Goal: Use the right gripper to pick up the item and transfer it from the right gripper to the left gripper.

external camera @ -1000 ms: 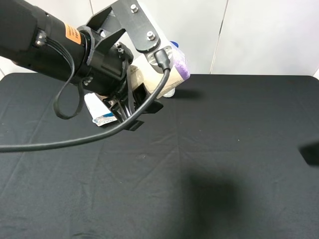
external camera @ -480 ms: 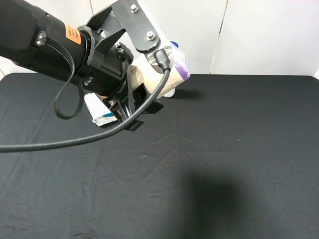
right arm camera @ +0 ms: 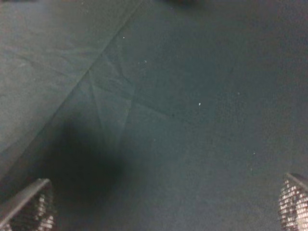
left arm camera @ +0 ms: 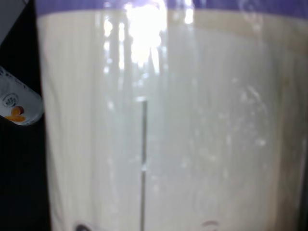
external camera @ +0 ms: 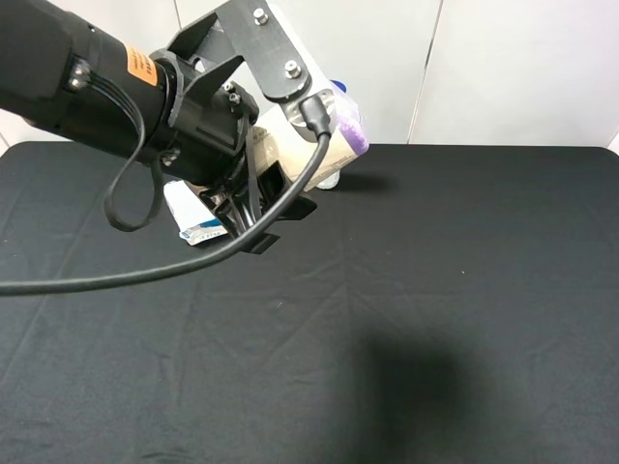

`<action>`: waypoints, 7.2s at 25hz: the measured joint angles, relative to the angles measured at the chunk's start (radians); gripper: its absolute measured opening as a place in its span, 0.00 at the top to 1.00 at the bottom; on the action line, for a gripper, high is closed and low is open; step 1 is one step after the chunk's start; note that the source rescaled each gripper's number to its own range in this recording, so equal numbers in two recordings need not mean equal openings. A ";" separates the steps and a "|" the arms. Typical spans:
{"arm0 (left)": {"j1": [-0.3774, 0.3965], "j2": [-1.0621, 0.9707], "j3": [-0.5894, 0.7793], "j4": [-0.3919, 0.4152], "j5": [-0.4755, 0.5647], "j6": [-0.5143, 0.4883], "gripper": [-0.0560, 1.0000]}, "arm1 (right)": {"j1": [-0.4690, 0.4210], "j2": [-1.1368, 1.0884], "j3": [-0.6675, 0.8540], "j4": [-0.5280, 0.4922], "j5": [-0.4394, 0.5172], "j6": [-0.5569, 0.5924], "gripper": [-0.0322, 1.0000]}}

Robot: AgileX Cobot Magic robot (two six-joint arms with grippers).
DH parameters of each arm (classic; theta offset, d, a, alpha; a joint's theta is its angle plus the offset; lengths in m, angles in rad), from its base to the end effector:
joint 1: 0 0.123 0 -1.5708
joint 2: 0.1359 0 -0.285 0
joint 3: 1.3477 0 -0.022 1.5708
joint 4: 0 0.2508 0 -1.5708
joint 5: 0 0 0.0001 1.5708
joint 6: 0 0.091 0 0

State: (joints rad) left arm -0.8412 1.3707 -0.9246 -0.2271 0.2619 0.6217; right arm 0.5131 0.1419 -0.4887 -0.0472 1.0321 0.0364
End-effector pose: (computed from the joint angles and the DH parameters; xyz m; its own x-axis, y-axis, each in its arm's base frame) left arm 0.1950 -0.2260 0.2875 -0.0499 0.6420 -0.7651 0.8644 0.4115 0.2889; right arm 0.0187 0.0063 0.2753 -0.4958 -0.2654 -0.8269 -0.4553 0.8902 -0.0127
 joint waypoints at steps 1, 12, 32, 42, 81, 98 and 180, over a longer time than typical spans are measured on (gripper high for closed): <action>0.000 0.000 0.000 0.000 0.000 0.000 0.94 | 0.000 0.000 0.000 0.000 -0.002 0.000 0.00; 0.000 0.000 0.000 0.000 0.067 -0.068 0.94 | -0.004 -0.001 0.000 0.000 -0.004 0.000 0.00; 0.096 0.000 -0.142 -0.153 0.413 -0.025 0.94 | -0.458 -0.145 0.000 0.000 -0.004 0.000 0.00; 0.336 0.000 -0.144 -0.152 0.436 -0.004 0.94 | -0.462 -0.145 0.000 0.000 -0.004 0.000 0.00; 0.783 0.198 0.271 -0.074 0.135 -0.187 0.94 | -0.462 -0.145 0.000 0.000 -0.004 0.000 0.00; 0.783 0.197 0.430 -0.075 -0.009 -0.212 0.94 | -0.462 -0.145 0.000 0.000 -0.004 0.000 0.00; 0.783 -1.375 0.398 0.283 0.881 -0.656 0.00 | -0.462 -0.145 0.000 0.000 -0.004 0.000 0.00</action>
State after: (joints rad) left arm -0.0586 -0.0047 -0.5269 0.0562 1.1427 -0.0342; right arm 0.0509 -0.0033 -0.4887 -0.0475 1.0277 0.0364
